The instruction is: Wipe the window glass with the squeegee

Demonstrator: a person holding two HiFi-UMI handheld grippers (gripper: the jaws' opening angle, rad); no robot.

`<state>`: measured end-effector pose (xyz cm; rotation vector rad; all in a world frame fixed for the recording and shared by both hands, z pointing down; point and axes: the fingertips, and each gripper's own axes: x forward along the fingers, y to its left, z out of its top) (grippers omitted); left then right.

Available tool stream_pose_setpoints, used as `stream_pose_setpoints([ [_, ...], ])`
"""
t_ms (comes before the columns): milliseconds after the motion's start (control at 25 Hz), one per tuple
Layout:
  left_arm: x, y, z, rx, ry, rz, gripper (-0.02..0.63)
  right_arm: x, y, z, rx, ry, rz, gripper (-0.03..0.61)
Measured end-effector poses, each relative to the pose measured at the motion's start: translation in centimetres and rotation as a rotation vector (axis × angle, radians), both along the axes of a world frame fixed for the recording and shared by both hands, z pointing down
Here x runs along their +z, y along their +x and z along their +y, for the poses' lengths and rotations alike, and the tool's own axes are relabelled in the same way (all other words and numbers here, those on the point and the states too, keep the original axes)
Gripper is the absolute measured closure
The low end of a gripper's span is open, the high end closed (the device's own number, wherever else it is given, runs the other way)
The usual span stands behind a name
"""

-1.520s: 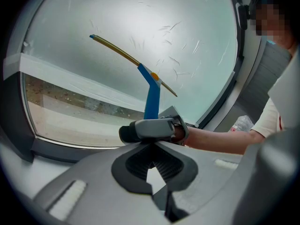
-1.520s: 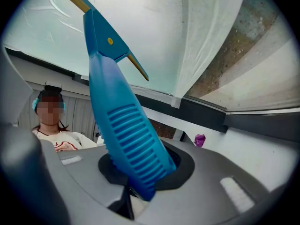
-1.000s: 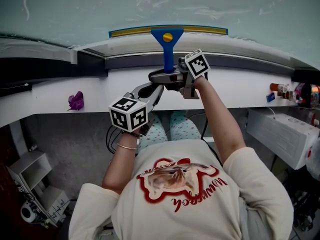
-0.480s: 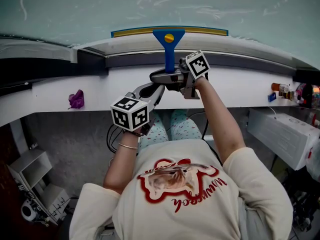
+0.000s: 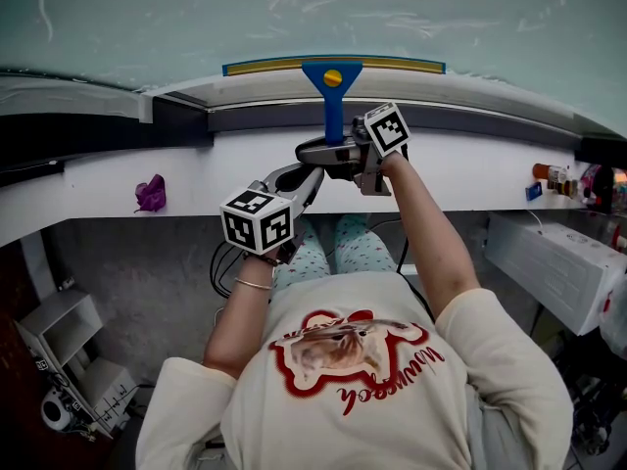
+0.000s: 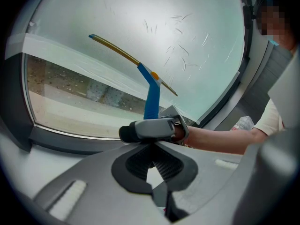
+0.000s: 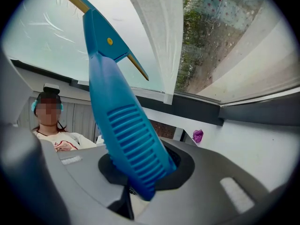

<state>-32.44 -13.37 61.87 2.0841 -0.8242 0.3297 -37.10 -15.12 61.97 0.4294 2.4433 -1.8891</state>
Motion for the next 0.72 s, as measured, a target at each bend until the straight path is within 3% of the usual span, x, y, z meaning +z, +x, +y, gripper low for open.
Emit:
stream_pose_setpoints([
  [720,1.5,0.1,0.3,0.003,-0.028,-0.006,0.612,1.6,0.1,0.3,-0.004,-0.033,0.002,0.488],
])
